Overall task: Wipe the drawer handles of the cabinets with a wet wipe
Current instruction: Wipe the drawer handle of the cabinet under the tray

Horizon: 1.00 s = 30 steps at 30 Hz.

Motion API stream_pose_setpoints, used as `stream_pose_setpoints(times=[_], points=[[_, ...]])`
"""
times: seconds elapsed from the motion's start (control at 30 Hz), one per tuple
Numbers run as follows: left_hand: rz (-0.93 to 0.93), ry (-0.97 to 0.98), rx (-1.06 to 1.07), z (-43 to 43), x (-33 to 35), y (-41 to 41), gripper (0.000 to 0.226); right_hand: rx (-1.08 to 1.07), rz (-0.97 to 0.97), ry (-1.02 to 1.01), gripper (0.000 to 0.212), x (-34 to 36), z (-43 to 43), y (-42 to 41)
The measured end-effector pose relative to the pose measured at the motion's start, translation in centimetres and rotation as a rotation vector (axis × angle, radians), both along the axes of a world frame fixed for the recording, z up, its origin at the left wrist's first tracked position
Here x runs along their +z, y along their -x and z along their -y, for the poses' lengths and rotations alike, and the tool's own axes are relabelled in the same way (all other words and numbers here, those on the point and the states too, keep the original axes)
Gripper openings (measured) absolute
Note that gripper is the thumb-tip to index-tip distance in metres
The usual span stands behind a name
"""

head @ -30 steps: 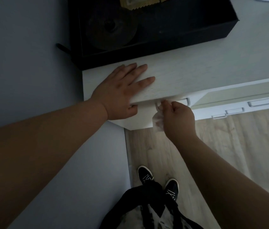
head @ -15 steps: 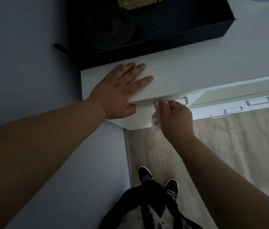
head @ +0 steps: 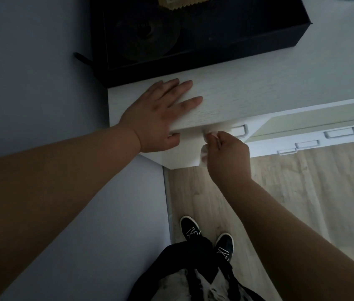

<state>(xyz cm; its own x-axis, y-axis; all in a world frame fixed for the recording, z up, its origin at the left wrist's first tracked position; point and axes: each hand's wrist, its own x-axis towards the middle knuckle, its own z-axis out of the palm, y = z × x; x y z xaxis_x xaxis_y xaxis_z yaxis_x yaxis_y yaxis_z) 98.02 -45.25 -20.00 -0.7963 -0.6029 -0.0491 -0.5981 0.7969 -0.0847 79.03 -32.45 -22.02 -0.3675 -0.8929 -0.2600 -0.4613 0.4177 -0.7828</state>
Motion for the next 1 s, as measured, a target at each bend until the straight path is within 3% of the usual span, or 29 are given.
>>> stream_pose_setpoints(times=[0.17,0.4,0.6,0.7,0.83,1.0], points=[[0.001,0.002,-0.006,-0.2,0.3,0.1,0.094,0.008,-0.101,-0.083,0.039,-0.5,1.2,1.2],[0.007,0.003,-0.015,-0.1,0.2,0.2,0.095,0.059,-0.091,-0.02,0.027,-0.5,0.5,0.4],[0.012,-0.012,-0.01,-0.1,0.5,0.2,0.095,0.13,-0.339,-0.038,0.024,0.0,-0.2,3.9],[0.023,-0.006,-0.01,-0.1,0.4,0.2,0.096,0.121,-0.333,-0.05,0.025,0.3,-0.1,3.0],[0.03,-0.007,-0.014,-0.1,0.2,0.1,0.098,0.266,-0.341,-0.062,0.025,1.1,0.1,3.3],[0.033,-0.066,0.03,-0.4,0.7,0.0,0.093,0.196,-0.454,-0.114,0.025,1.5,-0.3,6.8]])
